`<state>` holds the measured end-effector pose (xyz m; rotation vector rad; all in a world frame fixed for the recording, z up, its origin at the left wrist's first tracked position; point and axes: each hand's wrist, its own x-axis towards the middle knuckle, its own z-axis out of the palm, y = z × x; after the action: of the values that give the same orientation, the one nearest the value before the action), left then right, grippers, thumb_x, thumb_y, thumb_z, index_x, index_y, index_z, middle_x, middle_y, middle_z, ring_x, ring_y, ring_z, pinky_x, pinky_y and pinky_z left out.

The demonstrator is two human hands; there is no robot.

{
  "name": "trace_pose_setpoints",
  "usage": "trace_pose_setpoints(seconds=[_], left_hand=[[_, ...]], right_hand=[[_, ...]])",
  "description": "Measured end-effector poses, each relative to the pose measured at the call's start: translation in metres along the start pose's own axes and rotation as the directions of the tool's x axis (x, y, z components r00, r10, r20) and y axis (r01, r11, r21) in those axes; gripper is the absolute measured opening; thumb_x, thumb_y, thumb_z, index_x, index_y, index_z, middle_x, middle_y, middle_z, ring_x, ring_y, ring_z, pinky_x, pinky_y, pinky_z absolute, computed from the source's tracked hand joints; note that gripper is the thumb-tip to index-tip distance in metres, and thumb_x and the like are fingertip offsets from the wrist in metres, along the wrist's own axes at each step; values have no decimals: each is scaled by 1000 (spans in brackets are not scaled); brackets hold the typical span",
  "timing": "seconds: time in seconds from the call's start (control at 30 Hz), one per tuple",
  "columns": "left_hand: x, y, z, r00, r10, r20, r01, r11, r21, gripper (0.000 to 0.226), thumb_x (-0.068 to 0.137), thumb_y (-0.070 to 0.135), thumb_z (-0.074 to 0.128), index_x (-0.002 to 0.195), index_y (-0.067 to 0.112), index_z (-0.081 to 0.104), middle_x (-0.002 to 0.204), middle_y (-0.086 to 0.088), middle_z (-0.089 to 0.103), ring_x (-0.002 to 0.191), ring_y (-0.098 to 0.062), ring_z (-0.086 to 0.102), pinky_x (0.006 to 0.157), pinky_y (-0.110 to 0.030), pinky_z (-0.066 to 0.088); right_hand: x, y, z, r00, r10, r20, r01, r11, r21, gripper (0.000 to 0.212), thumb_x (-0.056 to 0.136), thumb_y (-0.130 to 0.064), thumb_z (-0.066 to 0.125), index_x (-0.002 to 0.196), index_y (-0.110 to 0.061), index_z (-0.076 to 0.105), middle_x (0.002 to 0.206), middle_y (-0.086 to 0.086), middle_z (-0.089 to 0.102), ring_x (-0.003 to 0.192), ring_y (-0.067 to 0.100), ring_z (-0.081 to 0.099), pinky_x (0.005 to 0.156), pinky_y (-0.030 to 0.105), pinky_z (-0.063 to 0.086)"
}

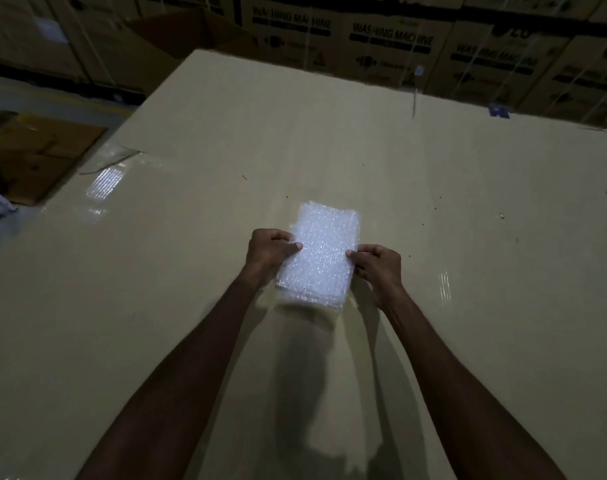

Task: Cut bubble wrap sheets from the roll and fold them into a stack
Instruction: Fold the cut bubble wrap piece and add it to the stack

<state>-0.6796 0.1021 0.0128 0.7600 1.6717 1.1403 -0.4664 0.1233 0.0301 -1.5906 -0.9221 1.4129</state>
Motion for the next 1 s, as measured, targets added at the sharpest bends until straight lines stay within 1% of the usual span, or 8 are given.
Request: trace_pose_setpoints(seconds=[0.07,0.17,0.33,0.5,0.6,0.7,0.83,1.0], left_hand=[[6,-6,-1,1000,-19,-12,19,1000,23,25,64,14,91,80,12,71,69,-5,68,54,-14,58,58,-27,47],[10,-13,-1,1000,-14,-16,16,995,98,26,68,16,91,84,16,71,77,0,70,60,-13,62,54,-24,47],[10,-21,-4,999,51,-3,-50,986,157,33,65,18,93,89,17,71,82,1,69,78,-19,68,81,-42,58],[1,-14,-4,981,184,-64,-149,919,364,50,73,37,88,113,16,68,92,2,69,83,-13,63,74,-27,47],[-7,-18,0,918,388,-80,-295,804,516,53,87,43,73,129,14,60,120,-2,63,103,-18,62,86,-28,45],[-6,-26,12,809,579,99,-515,619,593,52,100,36,51,142,7,51,146,-10,51,135,-26,48,110,-38,39],[6,-40,24,794,440,420,-576,324,751,52,108,31,30,157,12,26,166,-4,16,154,-21,8,123,-50,10],[13,-66,16,735,479,480,-609,157,777,55,105,38,27,148,9,46,158,-9,37,145,-25,37,113,-60,29]], right_hand=[[2,1,5,1000,8,-18,-8,1000,3,17,81,6,79,91,-1,67,80,12,69,64,17,64,56,23,57],[5,8,8,999,23,-48,-24,999,-26,19,80,5,79,95,2,68,80,15,69,58,18,63,53,27,55],[8,22,8,995,-23,-92,8,987,-158,22,75,-10,85,92,-8,72,81,12,74,62,23,65,60,44,59],[-2,16,13,946,-304,-111,209,836,-507,38,82,-27,83,114,-11,70,105,3,75,94,21,70,85,37,56],[-15,14,20,884,-467,8,375,700,-608,48,94,-29,72,134,-6,61,135,10,64,120,25,62,101,32,43],[-20,24,32,854,-479,202,476,566,-673,52,103,-26,57,148,-2,47,155,15,46,143,27,43,114,30,29],[-10,44,42,828,-387,406,538,340,-771,58,110,-29,35,160,-4,20,169,15,10,157,26,7,125,35,6],[-1,65,38,828,-336,449,536,239,-810,73,101,-48,12,162,-8,9,170,13,-2,158,24,-2,125,38,0]])
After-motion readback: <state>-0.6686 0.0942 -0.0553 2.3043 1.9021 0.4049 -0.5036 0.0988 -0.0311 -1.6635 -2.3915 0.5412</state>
